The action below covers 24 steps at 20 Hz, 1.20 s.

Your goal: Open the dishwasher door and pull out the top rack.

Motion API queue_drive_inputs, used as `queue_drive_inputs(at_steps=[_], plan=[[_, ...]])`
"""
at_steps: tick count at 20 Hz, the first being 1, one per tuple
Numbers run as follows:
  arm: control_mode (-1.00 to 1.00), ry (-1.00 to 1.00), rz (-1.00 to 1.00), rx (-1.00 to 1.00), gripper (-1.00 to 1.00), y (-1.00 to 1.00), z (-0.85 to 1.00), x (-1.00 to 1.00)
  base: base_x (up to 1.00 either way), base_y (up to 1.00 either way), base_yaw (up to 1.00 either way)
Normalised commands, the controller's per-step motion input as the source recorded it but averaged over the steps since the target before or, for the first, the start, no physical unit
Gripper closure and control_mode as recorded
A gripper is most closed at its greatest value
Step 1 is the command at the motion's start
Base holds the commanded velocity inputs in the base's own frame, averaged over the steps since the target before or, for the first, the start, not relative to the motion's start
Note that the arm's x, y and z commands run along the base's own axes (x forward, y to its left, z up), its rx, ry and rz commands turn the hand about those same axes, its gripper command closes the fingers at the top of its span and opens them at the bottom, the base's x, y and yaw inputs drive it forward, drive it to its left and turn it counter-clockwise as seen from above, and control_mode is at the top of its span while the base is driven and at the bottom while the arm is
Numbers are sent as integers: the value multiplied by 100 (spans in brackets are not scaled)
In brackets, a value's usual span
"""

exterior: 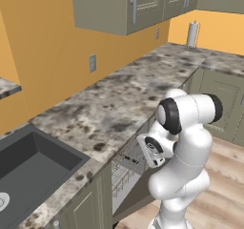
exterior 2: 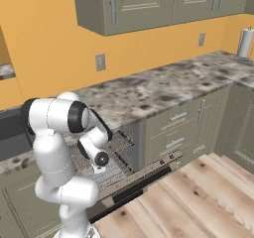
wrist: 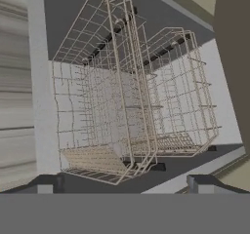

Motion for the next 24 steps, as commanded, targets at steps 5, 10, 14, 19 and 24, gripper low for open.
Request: queue_drive_inputs(at_steps=[5, 10, 14, 19, 24], plan=[[-100, 0, -4, 0, -100, 10, -23, 0, 0, 0, 0], [-100, 0, -2, 0, -100, 12, -16, 0, 0, 0, 0], [-100, 0, 0, 0, -100, 9, -11, 0, 0, 0, 0], [-100, 0, 0, 0, -100, 4, -11, 1, 0, 0, 0], [-100, 0, 1, 0, -100, 1, -5, 2, 0, 0, 0]])
